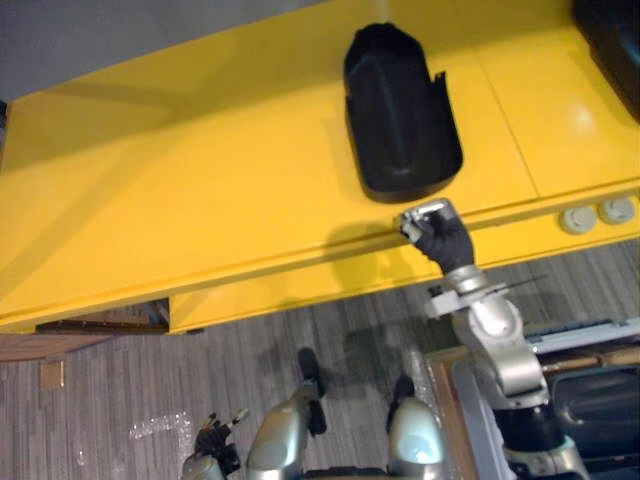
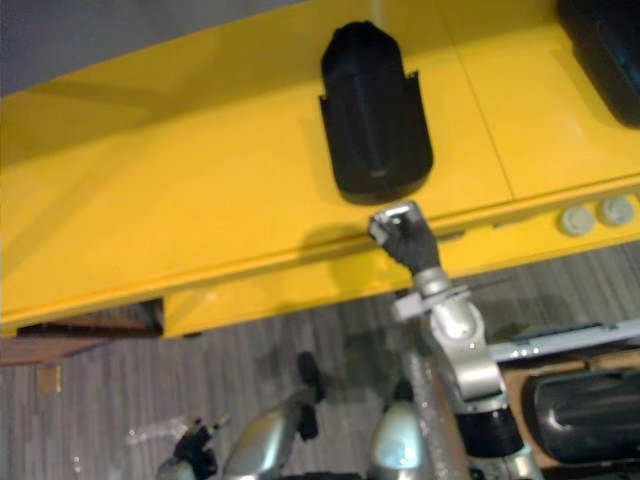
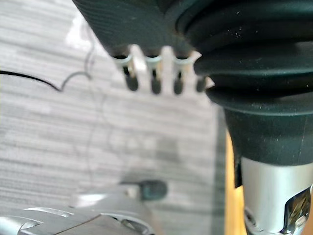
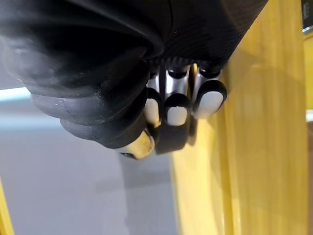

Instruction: Walk over and take plastic housings, then place them on the shelf

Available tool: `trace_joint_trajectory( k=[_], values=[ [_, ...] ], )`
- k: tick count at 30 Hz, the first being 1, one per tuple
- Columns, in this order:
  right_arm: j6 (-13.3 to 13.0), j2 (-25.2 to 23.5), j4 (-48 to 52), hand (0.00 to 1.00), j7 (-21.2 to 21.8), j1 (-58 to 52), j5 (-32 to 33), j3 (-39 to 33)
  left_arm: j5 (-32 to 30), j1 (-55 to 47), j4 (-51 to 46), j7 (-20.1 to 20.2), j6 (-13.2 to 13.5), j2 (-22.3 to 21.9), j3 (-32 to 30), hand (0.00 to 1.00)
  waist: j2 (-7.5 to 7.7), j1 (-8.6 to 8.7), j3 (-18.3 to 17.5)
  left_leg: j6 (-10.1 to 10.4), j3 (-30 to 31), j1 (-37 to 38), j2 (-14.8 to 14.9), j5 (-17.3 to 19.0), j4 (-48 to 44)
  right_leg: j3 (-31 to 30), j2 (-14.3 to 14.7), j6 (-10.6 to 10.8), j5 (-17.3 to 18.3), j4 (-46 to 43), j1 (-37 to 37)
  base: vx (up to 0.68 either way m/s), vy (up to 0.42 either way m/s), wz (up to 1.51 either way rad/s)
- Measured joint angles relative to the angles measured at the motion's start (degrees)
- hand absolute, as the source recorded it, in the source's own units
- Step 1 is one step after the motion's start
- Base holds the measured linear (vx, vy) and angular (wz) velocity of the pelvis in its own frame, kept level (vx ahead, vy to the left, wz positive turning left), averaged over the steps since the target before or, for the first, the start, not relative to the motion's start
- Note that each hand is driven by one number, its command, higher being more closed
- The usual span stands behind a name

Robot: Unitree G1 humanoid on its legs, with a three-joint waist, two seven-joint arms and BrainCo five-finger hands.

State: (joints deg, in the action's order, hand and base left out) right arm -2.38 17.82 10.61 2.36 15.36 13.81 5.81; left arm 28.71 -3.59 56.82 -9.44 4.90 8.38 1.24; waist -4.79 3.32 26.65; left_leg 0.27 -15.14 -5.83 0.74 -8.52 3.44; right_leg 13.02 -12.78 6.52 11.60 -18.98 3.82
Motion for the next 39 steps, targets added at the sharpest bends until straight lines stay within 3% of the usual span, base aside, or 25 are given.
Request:
trace_joint_trajectory(
  k=[10, 30, 39],
  values=[
    [-0.6, -0.1, -5.2, 1.00, -2.5, 6.4, -1.2, -0.5, 0.0, -1.2, -1.7, 0.1, -0.4, -0.4, 0.0, 0.00, -1.77, -1.08, -0.3, -0.3, 0.9, 0.1, -0.8, -0.6, 0.2, 1.1, -1.0, 0.4, 0.9, -1.8, 0.0, 0.00, -0.006, 0.07],
    [2.4, 0.1, -7.9, 1.00, -5.9, 8.7, -2.9, -1.9, -0.4, -2.2, -2.4, 0.8, -1.7, -0.5, 0.0, 0.00, -1.83, -1.00, -0.3, -0.3, 1.6, 0.8, -1.4, -1.2, 1.1, 1.2, -1.7, 0.6, 1.2, -2.7, -0.1, 0.00, -0.001, 0.01],
    [2.2, 0.1, -13.1, 1.00, -7.6, 13.3, -3.4, -3.0, -0.3, -2.2, -2.4, 0.7, -1.7, -0.5, 0.1, 0.00, -2.04, -1.08, -0.4, -0.2, 1.7, 0.7, -1.4, -1.1, 1.1, 1.2, -1.7, 0.6, 1.2, -2.7, -0.1, 0.00, 0.000, 0.00]
  ],
)
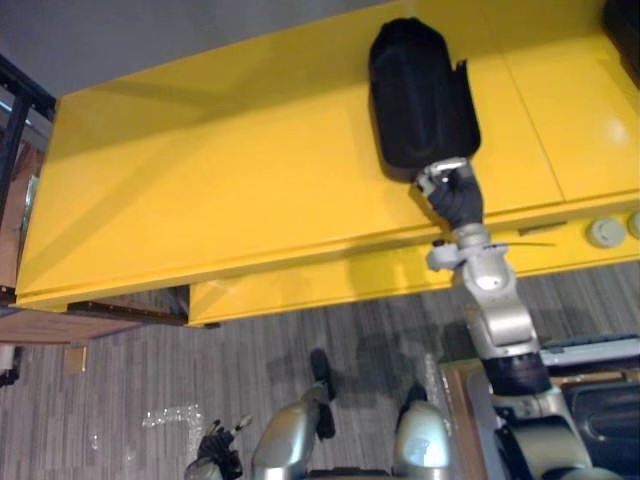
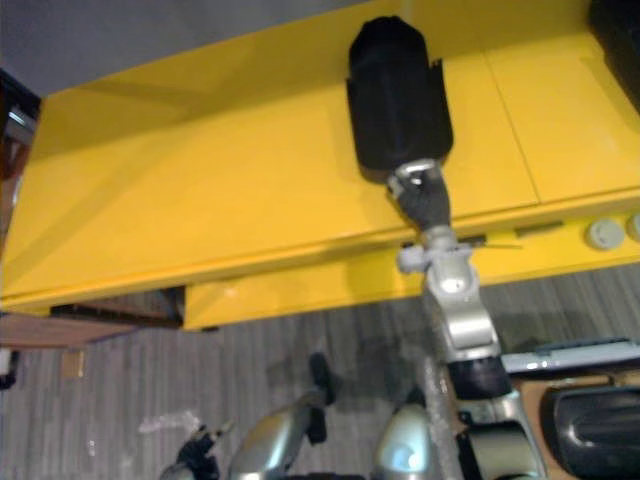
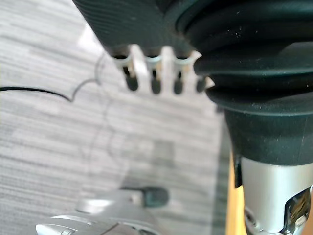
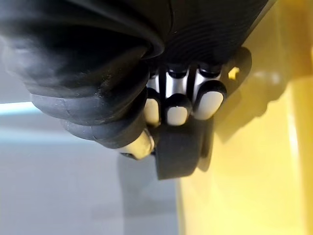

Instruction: Walk over and take plastic housings, then place them on the shelf

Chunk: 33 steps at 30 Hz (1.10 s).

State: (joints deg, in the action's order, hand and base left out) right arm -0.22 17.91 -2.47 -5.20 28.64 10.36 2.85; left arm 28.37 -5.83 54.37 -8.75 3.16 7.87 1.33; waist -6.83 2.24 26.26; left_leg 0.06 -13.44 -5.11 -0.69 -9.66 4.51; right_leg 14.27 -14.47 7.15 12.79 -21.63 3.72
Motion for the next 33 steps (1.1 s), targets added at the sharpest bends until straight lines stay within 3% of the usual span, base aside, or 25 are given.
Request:
trace_joint_trajectory(
  k=[8, 14, 18, 19, 21, 24, 26, 29, 31, 33],
  values=[
    [-0.1, 0.3, -3.4, 1.00, -1.0, 3.2, 0.0, -0.1, 0.0, -0.5, 0.1, 0.0, -0.1, -0.6, 0.0, 0.00, -2.30, -0.06, -0.7, -0.2, 0.4, 0.0, -0.3, -0.2, 0.0, 0.3, -0.4, 0.1, 0.3, -0.9, 0.0, 0.00, 0.000, 0.01],
    [-1.2, 0.3, -3.9, 1.00, -0.6, 3.2, 0.0, -0.1, -0.1, -0.5, 0.2, 0.1, 0.0, -1.4, 0.0, 0.00, -2.32, -0.07, -0.7, 0.0, 0.4, 0.0, -0.3, 0.0, 0.1, 0.5, -0.5, 0.2, 0.7, -1.0, 0.1, 0.00, 0.000, 0.02],
    [-1.1, 0.2, 3.6, 1.00, 2.3, -2.0, -0.1, 0.1, -0.2, -0.5, 0.3, 0.1, 0.1, -1.6, 0.0, 0.00, -2.26, -0.09, -0.7, 0.1, 0.2, 0.1, -0.2, 0.0, 0.1, 0.6, -0.4, 0.2, 0.7, -0.5, -0.3, 0.00, 0.000, 0.01],
    [-1.1, 0.1, 7.6, 0.00, 2.9, -4.8, -0.1, 0.1, -0.2, -0.5, 0.3, 0.1, 0.1, -1.6, 0.0, 0.00, -2.19, 0.07, -0.7, 0.1, 0.3, 0.3, -0.2, 0.0, 0.1, 1.1, -0.3, 0.3, 0.6, 0.0, -1.0, 0.00, 0.000, 0.04],
    [-1.2, 0.1, 11.2, 0.00, 3.2, -7.5, 0.0, 0.1, -0.2, -0.6, 0.4, 0.1, 0.1, -1.6, -0.1, 0.00, -1.81, 0.08, -0.7, 0.1, 0.2, 1.1, -0.1, 0.3, 0.2, 1.2, -0.2, 0.4, 0.5, 0.7, -2.1, 0.04, -0.020, -0.03],
    [-3.2, -0.1, 18.0, 0.00, 4.0, -12.8, 0.1, -0.3, -0.3, -1.4, 0.9, 0.1, 0.1, -1.6, -0.3, 0.00, 0.96, 0.04, -3.2, 0.4, -1.2, 2.1, 0.6, 1.9, 0.5, 1.0, 0.8, 0.6, -0.6, 4.4, -4.1, 0.09, -0.028, -0.19],
    [-6.1, -0.6, 21.7, 0.00, 3.5, -16.8, 1.3, -3.3, -0.4, -1.9, 1.0, 0.0, 0.2, -0.8, -1.6, 0.00, 4.18, 0.10, -5.5, 0.7, -1.8, 2.9, 1.2, 2.9, 0.5, 0.7, 2.0, 0.6, -2.3, 9.0, -6.6, 0.15, -0.013, -0.20],
    [-8.9, -1.8, 22.4, 0.00, 0.8, -21.7, 1.3, -9.0, -2.0, -2.8, 1.2, -0.5, 0.2, 0.5, -2.8, 0.00, 7.81, 0.21, -9.5, 1.0, -2.5, 4.5, 1.2, 3.9, 0.6, 0.5, 2.4, 0.6, -3.7, 12.4, -9.3, 0.17, 0.006, -0.13],
    [-10.1, -2.3, 22.4, 0.00, -1.1, -24.5, 1.3, -11.9, -2.0, -2.7, 1.3, -1.3, 0.1, 0.8, -2.9, 0.00, 8.93, 0.39, -11.5, 1.3, -2.9, 5.4, 1.3, 4.2, 0.6, -0.1, 2.8, 0.4, -4.7, 13.6, -10.6, 0.17, 0.009, -0.04],
    [-10.8, -2.4, 22.3, 0.00, -2.1, -27.1, 1.6, -14.2, -2.1, -2.8, 1.4, -1.7, 0.1, 0.6, -2.9, 0.00, 8.79, 1.29, -12.7, 1.3, -3.1, 6.5, 2.1, 4.2, 0.6, -0.3, 3.7, -0.7, -6.4, 14.1, -11.8, 0.10, 0.010, 0.02]
  ],
)
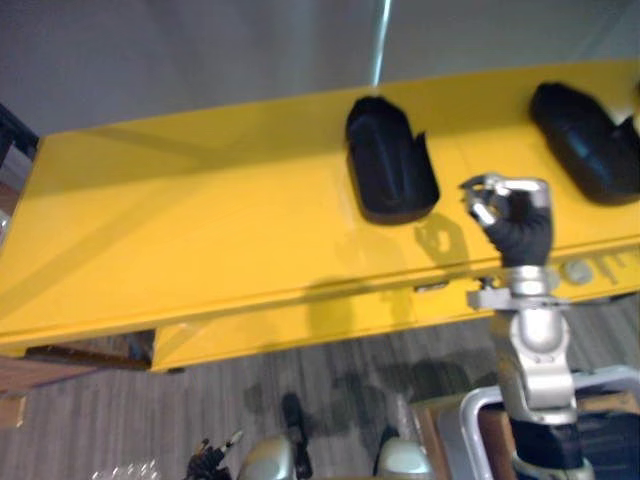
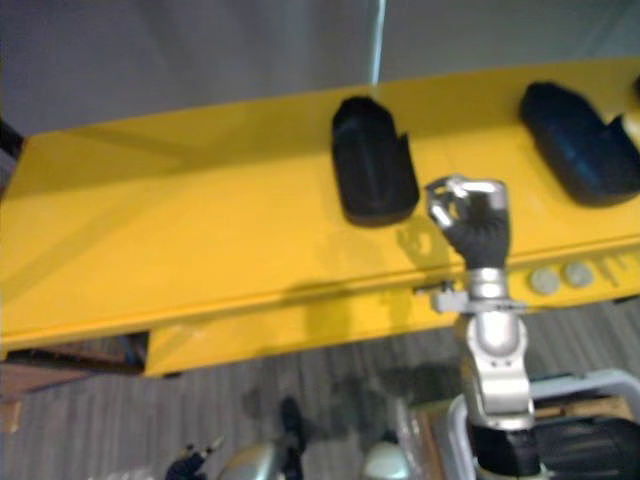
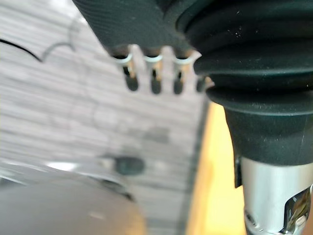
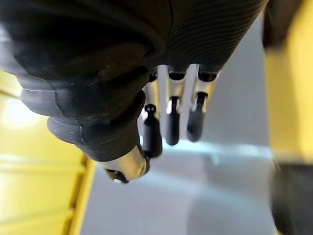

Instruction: Walk over and take plastic housings, then place them on the shelf

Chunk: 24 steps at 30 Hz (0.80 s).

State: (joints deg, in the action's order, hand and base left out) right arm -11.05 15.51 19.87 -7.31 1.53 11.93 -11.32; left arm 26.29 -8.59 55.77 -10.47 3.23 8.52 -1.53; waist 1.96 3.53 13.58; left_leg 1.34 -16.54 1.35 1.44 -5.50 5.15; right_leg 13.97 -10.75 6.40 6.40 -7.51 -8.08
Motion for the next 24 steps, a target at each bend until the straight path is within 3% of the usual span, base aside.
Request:
trace_joint_trajectory(
  k=[5, 9, 10, 14, 19, 23, 24],
  values=[
    [-0.6, -2.3, -1.5, 0.00, -3.4, -5.6, 4.4, -3.1, -0.5, -0.2, 2.3, 0.0, -2.7, 0.1, 0.1, 0.00, -0.28, 0.91, -3.4, 0.7, -3.4, 1.8, 2.2, 0.5, 0.1, -3.2, 2.1, -1.3, -2.0, 0.8, -0.1, -0.01, -0.002, -0.34],
    [-1.2, -6.2, -7.7, 0.00, -4.1, -9.8, 7.0, -3.1, -8.6, 0.2, 4.9, 0.8, -5.1, 0.7, 0.6, 0.00, -0.30, 2.42, -4.8, 1.6, -7.4, 2.7, 2.9, 0.9, 0.1, -6.2, 2.8, -1.0, -1.6, 2.7, 0.1, -0.11, -0.012, -0.53],
    [-1.3, -7.0, -8.8, 0.00, -4.2, -11.2, 7.0, -2.9, -11.1, 0.3, 5.6, 1.6, -5.3, 0.9, 0.6, 0.00, 0.05, 3.08, -5.0, 1.6, -9.1, 2.7, 2.7, 0.9, 0.1, -7.2, 2.5, 0.0, -0.4, 3.8, 0.4, -0.16, -0.018, -0.59],
    [-1.3, -7.1, -10.3, 0.00, -5.9, -15.9, 6.9, -3.4, -14.8, 0.2, 7.5, 4.7, -8.7, 0.9, 3.0, 0.00, -1.18, 5.83, -6.0, 2.4, -14.6, 3.9, 4.7, 0.2, 0.1, -12.8, 4.0, -0.2, -0.5, 3.3, 3.4, -0.10, -0.005, -0.65],
    [-1.2, -7.1, -10.3, 0.00, -6.5, -21.1, 7.1, -6.2, -19.7, 0.5, 8.4, 7.2, -10.9, 2.5, 7.1, 0.00, 0.12, 8.95, -6.8, 3.0, -20.8, 4.8, 5.5, 0.6, 0.2, -19.0, 5.0, -0.4, -2.9, 3.7, 6.5, -0.01, 0.001, -0.72],
    [-2.0, -7.7, -10.8, 0.00, -4.3, -24.5, 12.1, -5.3, -13.2, -0.5, 8.5, 7.0, -12.0, 4.0, 9.2, 0.00, 1.39, 10.11, -8.7, 3.8, -23.9, 6.7, 5.7, 1.6, -0.3, -23.8, 5.9, -0.7, -3.4, 3.1, 7.7, 0.03, 0.007, -0.69],
    [-2.7, -7.9, -11.8, 0.00, -1.8, -24.4, 12.3, -2.5, -9.7, -1.4, 8.3, 6.5, -10.7, 4.8, 8.5, 0.00, 2.77, 9.43, -10.0, 3.8, -17.6, 3.3, 7.2, 5.4, -9.2, -26.7, 6.2, -0.9, -4.3, 2.8, 9.8, 0.00, -0.028, -0.93]
  ],
)
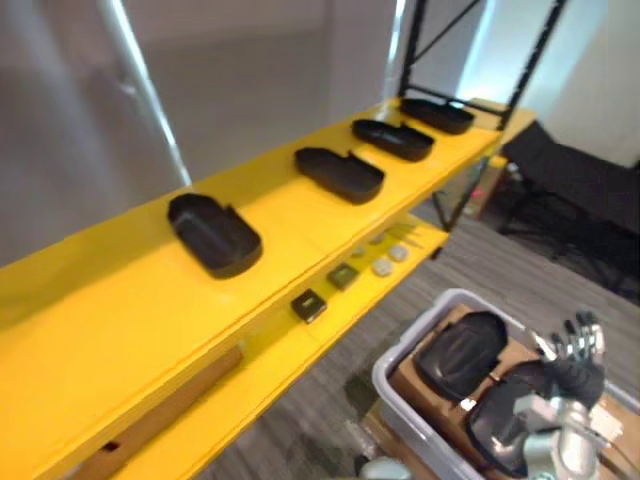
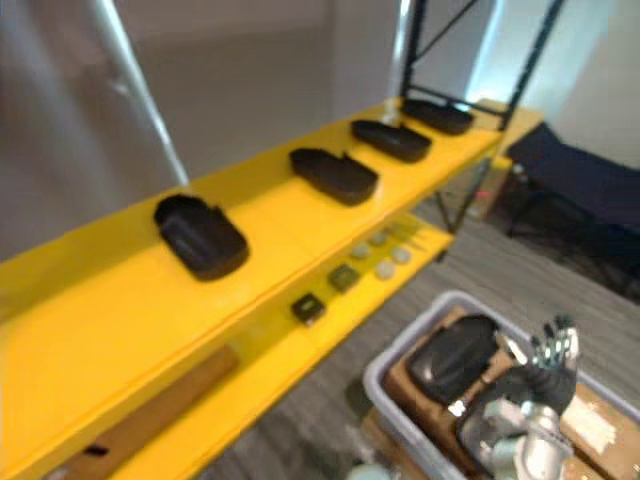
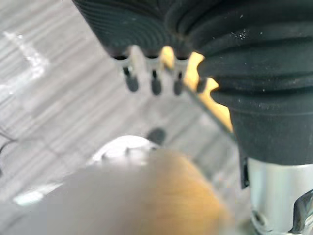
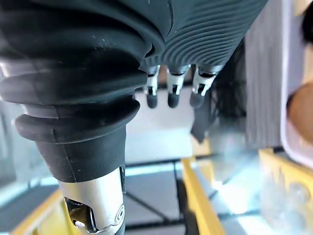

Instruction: Walk over and take plastic housings, then place them on the shelf

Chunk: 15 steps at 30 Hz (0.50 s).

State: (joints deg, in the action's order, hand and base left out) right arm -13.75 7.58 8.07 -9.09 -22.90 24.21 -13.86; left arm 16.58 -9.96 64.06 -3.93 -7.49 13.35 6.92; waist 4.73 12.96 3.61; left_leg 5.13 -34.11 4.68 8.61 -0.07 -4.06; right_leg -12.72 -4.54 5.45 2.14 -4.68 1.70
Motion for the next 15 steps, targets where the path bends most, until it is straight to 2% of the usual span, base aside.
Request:
trace_joint_trajectory(
  k=[1, 2, 3, 4, 5, 6, 10, 12, 15],
  values=[
    [-0.4, 0.3, 0.1, 0.00, 1.0, 0.7, 0.1, 1.4, 1.4, -0.3, -0.1, -0.2, 0.5, 0.0, -0.6, 0.00, 0.02, -0.22, -0.2, -0.5, 6.1, -2.3, 1.3, 2.5, -4.9, -1.6, 1.0, -0.1, -0.4, -0.1, 1.1, -0.02, -0.045, -1.11],
    [-1.1, 0.7, 0.1, 0.00, 2.0, 1.8, 0.2, 2.8, 2.3, -0.2, -0.2, -0.2, 0.9, -0.5, -1.3, 0.00, -0.65, -1.10, -0.1, -0.7, 11.4, -4.4, 2.4, 5.1, -9.6, -3.3, 2.0, -0.3, -0.6, -0.3, 1.9, -0.03, 0.024, -1.22],
    [-2.1, 2.0, -0.2, 0.00, 3.6, 4.4, 0.2, 5.1, 4.7, -0.7, -0.4, -0.6, 1.5, -1.4, -2.4, 0.00, -2.37, -2.78, 0.9, -0.4, 19.3, -7.1, 3.9, 10.3, -15.9, -6.2, 3.8, -0.7, -1.3, -0.5, 2.7, -0.05, 0.168, -1.37],
    [-2.3, 2.6, -0.8, 0.00, 4.8, 6.6, 0.2, 6.6, 5.6, -0.9, -0.4, -1.0, 1.7, -2.7, -3.1, 0.00, -4.39, -3.59, 1.1, 0.2, 24.9, -7.9, 4.1, 14.3, -18.8, -7.9, 5.3, 0.0, -1.9, -0.8, 3.3, -0.11, 0.291, -1.33],
    [-2.3, 2.8, -1.7, 0.00, 5.1, 8.4, 0.0, 7.6, 5.4, -1.0, -0.4, -1.4, 1.9, -3.3, -3.7, 0.00, -5.26, -4.18, 1.2, 1.7, 27.3, -7.9, 4.0, 16.6, -19.1, -9.1, 6.0, 0.4, -2.1, -1.1, 3.7, -0.13, 0.279, -0.81],
    [-2.3, 2.8, -2.2, 0.00, 5.2, 9.4, -0.2, 8.2, 5.3, -1.0, -0.3, -1.5, 2.0, -3.4, -4.0, 0.00, -5.17, -4.35, 1.3, 2.1, 27.3, -8.0, 3.9, 17.5, -19.5, -9.6, 6.2, 0.8, -2.1, -1.2, 3.9, -0.15, 0.238, -0.43],
    [-2.3, 2.9, -1.9, 0.00, 4.2, 12.5, -0.3, 10.6, 5.3, -1.1, 0.2, -1.4, 3.7, -2.5, -4.6, 0.00, -2.34, -5.21, 1.9, 1.2, 27.0, -9.0, 0.1, 18.2, -19.5, -9.5, 2.3, 0.6, -2.0, -0.9, 4.4, -0.08, 0.161, 0.03],
    [-2.2, 3.2, -1.1, 0.00, 4.0, 13.1, -0.2, 10.6, 5.2, -1.3, 0.2, -1.4, 4.0, -2.6, -4.8, 0.00, -2.20, -5.67, 1.8, 0.6, 27.6, -9.8, -0.5, 18.0, -19.4, -9.0, 1.4, 0.5, -1.9, -0.9, 4.6, -0.01, 0.099, 0.19],
    [-0.9, 4.2, -1.1, 0.00, 3.5, 14.2, -0.2, 10.6, 3.3, -0.6, 0.2, -1.3, 5.3, -3.0, -5.7, 0.00, -3.00, -5.78, 2.3, -0.1, 29.2, -11.9, -1.4, 18.0, -20.5, -7.3, 0.8, 0.3, -1.6, -1.4, 5.3, 0.05, 0.065, 0.35]
  ],
)
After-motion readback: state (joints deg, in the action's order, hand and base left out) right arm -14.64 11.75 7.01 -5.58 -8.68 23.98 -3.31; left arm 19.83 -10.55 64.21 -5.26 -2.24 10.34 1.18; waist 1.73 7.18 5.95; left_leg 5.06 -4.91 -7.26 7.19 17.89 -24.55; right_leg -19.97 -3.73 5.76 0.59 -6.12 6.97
